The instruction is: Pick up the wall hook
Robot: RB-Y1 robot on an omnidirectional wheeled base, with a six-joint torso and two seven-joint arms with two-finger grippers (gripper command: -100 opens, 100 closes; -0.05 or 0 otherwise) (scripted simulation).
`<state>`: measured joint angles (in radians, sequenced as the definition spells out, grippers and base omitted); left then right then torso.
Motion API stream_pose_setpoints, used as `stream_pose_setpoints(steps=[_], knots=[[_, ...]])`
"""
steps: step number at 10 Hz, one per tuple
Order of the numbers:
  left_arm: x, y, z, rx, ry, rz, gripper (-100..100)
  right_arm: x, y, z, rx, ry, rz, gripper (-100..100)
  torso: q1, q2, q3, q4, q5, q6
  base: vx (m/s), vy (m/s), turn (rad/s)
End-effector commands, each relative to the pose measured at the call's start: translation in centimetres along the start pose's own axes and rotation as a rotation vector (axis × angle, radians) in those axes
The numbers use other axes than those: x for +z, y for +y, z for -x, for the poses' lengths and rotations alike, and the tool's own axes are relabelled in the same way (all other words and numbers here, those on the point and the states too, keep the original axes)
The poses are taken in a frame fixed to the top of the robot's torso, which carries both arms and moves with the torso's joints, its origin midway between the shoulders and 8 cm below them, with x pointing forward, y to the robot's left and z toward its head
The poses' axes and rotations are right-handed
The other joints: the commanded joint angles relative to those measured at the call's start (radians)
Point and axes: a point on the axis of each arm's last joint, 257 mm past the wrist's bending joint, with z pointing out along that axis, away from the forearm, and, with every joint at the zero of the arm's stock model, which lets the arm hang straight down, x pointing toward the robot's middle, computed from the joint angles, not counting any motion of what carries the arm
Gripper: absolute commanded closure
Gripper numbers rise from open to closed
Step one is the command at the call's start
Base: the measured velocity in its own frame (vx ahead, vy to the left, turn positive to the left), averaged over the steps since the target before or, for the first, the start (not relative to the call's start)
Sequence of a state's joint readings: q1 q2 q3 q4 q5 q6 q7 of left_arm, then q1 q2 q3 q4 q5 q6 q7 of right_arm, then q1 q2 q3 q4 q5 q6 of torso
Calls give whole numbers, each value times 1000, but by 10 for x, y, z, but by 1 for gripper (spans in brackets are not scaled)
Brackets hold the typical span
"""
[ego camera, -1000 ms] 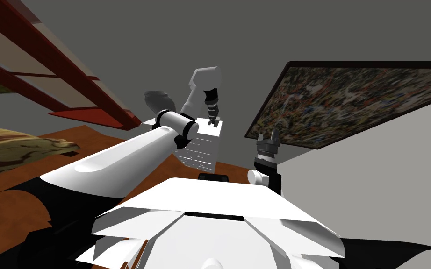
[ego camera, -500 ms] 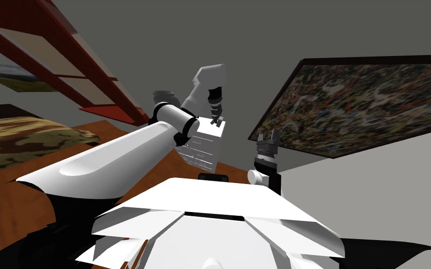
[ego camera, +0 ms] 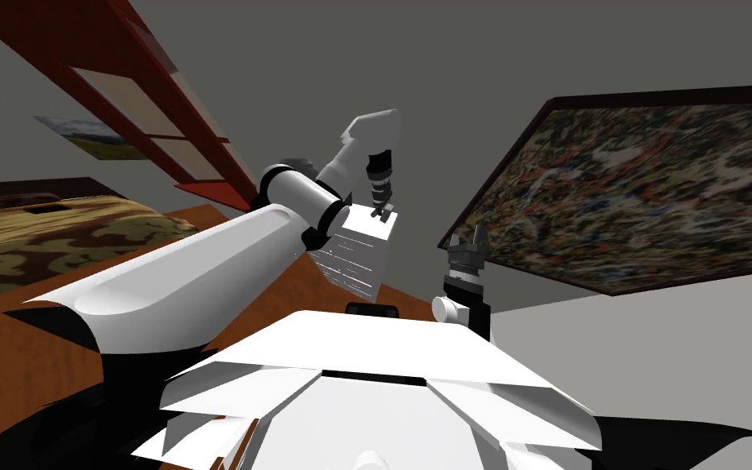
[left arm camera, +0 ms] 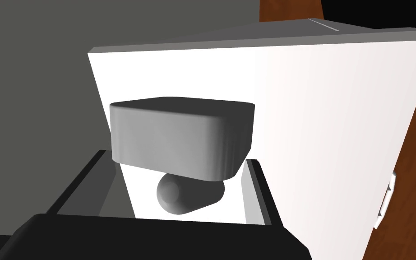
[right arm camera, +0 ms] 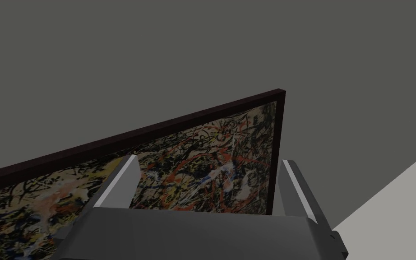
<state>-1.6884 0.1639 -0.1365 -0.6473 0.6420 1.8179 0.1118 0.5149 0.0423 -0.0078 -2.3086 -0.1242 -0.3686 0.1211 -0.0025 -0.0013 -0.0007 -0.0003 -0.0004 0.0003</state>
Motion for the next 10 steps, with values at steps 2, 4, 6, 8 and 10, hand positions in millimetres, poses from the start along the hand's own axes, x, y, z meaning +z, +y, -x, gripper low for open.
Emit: stream_pose_setpoints(steps=[2,4,6,8,10], knots=[[1,-1,-8,28,18,8,100,0,0,0,0,0,0,0,0,0,0,0,0,-1,2,-47,149],[-1,-4,-13,49,29,8,100,0,0,0,0,0,0,0,1,0,0,1,0,-1,0,-40,159],[-2,-6,-18,66,40,6,100,0,0,0,0,0,0,0,1,1,1,1,1,-2,-6,-45,152],[-5,-9,-21,79,50,1,100,0,0,0,0,0,0,0,1,1,1,1,1,-2,1,-47,157],[-9,-12,-24,89,59,-8,100,0,0,0,0,0,0,0,2,1,1,2,1,-2,2,-41,149]])
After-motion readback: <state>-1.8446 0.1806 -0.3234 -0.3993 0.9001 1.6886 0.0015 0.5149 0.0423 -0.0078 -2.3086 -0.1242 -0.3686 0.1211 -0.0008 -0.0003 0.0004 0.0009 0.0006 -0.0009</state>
